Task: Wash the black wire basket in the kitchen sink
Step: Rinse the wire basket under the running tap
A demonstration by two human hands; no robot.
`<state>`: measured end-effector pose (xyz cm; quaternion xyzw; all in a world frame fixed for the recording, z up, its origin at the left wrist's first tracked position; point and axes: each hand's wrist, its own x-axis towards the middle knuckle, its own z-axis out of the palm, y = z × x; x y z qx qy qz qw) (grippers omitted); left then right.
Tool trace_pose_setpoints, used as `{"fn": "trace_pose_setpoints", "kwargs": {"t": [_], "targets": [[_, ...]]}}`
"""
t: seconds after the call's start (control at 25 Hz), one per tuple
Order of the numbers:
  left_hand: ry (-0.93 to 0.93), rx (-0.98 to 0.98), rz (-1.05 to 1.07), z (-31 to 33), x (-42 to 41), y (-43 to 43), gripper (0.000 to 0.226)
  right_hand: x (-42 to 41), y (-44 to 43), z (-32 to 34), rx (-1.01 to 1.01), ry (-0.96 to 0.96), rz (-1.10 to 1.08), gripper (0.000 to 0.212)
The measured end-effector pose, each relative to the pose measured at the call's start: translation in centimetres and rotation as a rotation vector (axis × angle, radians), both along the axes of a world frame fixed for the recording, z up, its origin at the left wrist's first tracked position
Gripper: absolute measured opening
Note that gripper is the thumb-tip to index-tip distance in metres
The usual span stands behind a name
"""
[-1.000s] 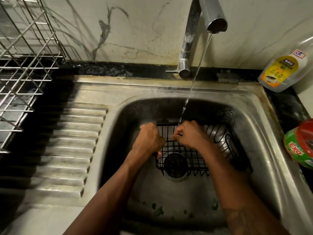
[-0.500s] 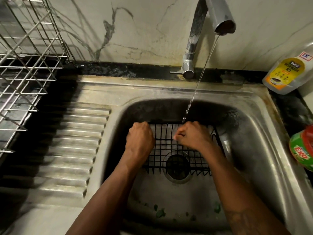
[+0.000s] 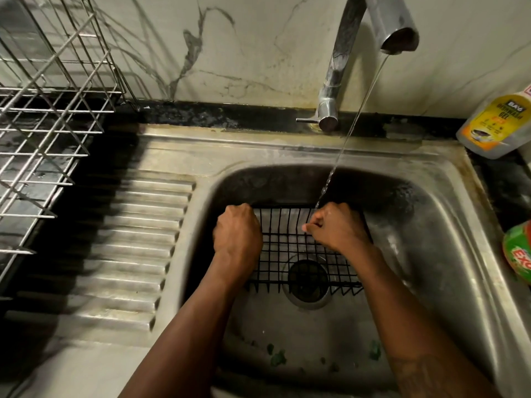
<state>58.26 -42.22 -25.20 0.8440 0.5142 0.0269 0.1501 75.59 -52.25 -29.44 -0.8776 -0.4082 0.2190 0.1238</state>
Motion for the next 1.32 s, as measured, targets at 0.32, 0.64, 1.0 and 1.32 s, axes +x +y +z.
{"fn": "trace_pose_setpoints", "kwargs": {"t": [0.32, 0.64, 1.0, 1.32], "targets": [[-0.195, -0.031, -0.047, -1.1, -0.6, 0.4, 0.019, 1.8, -0.1, 0.4, 0.257, 0.184, -0.28, 0.012], [-0.451, -0.542, 0.222, -2.6, 2.1, 1.0, 0.018, 0.3, 1.1, -2.5, 0.586, 0.957, -0.661, 0.007], [-0.511, -0.617, 0.143, -3.4, 2.6, 0.2, 0.035, -1.4, 1.1, -3.3, 0.208, 1.373, -0.445, 0.032], [-0.506, -0.555, 0.043, -2.8, 3.0, 0.0, 0.045, -0.9, 1.4, -3.5, 0.458, 1.26, -0.593, 0.021]]}}
